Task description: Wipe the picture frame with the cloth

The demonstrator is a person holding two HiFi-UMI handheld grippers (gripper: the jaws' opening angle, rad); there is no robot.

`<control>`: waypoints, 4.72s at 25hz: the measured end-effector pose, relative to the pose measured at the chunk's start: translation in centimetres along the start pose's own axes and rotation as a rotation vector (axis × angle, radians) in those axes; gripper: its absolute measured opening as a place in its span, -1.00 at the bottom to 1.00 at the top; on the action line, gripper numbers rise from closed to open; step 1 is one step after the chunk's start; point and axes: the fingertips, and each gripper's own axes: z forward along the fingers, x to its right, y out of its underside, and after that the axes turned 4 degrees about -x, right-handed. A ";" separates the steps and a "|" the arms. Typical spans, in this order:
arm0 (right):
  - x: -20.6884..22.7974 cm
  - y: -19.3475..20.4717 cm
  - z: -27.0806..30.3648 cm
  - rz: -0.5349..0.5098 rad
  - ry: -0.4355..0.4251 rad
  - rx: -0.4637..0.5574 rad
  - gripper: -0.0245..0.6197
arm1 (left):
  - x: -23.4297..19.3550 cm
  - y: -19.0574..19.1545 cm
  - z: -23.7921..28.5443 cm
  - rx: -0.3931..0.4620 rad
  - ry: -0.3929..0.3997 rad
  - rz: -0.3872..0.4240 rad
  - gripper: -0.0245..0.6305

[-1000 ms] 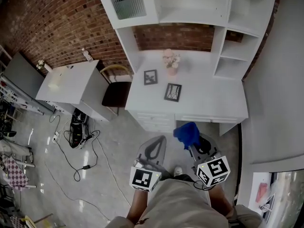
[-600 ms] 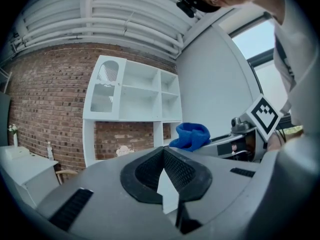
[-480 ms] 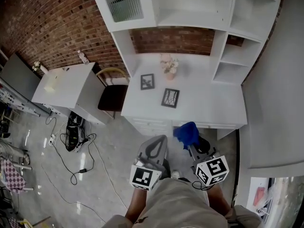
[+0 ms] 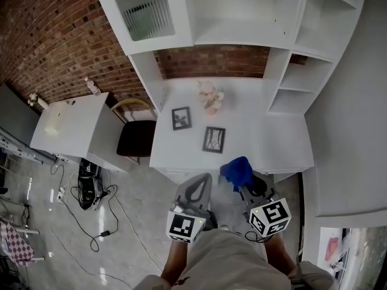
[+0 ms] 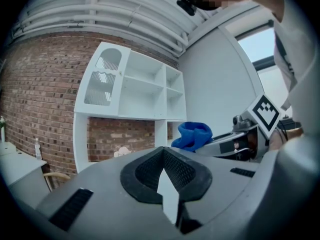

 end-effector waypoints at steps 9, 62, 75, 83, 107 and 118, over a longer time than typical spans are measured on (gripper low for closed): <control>1.4 -2.7 4.8 0.029 0.078 -0.015 -0.69 | -5.2 -2.1 3.8 0.006 0.075 -0.010 -0.93; 9.9 7.8 22.3 0.255 0.096 -0.303 -0.69 | -15.3 11.4 19.1 -0.317 0.245 -0.066 -0.93; 11.4 11.3 24.9 0.292 0.069 -0.366 -0.69 | -15.4 17.2 21.2 -0.396 0.246 -0.076 -0.93; 10.9 14.5 26.2 0.289 0.068 -0.410 -0.69 | -15.4 22.1 21.7 -0.451 0.266 -0.071 -0.93; 9.3 22.6 29.6 0.387 0.096 -0.521 -0.69 | -15.3 32.8 22.6 -0.637 0.306 -0.046 -0.93; 8.9 24.0 32.0 0.393 0.083 -0.540 -0.69 | -15.2 33.6 22.6 -0.659 0.283 -0.048 -0.93</control>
